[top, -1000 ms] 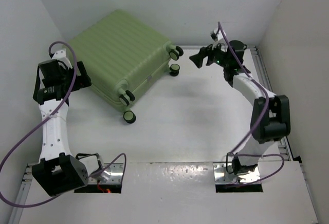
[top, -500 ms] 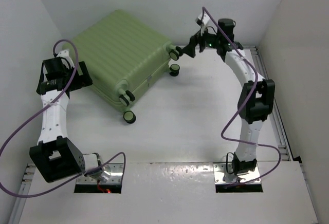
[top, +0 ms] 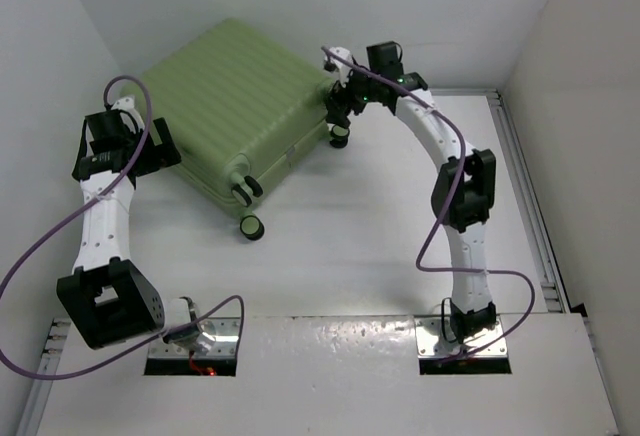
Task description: Pack the luggage
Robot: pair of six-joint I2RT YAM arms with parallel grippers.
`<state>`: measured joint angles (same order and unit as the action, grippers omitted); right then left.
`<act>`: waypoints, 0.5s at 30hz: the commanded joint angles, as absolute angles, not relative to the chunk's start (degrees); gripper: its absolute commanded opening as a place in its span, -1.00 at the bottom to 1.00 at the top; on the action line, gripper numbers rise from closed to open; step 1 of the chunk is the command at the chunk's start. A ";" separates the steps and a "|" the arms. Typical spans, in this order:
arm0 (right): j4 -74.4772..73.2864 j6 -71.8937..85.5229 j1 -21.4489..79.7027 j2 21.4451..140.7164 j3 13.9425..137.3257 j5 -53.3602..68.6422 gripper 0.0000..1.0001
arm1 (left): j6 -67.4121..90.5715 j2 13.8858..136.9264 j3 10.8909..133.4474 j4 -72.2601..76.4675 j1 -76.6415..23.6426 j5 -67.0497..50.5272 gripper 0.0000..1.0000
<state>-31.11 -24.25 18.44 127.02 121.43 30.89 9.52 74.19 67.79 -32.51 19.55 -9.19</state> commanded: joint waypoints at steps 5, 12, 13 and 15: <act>-25.06 -28.30 19.60 132.36 126.48 16.00 0.99 | 11.07 74.18 69.70 -30.85 19.60 -8.79 0.99; -16.97 -27.68 20.04 132.63 125.51 14.85 0.76 | 12.13 74.71 68.55 -30.85 19.60 -8.79 0.99; -15.74 -27.86 20.13 132.54 125.33 14.94 0.62 | 12.65 74.71 68.55 -30.85 19.60 -8.79 0.99; -15.12 -29.00 20.48 131.84 124.72 16.95 0.53 | 12.66 75.23 68.55 -30.33 19.60 -9.32 0.99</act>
<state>-23.86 -27.55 19.77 133.99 124.05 16.64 11.42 74.63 67.79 -32.47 19.55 -9.08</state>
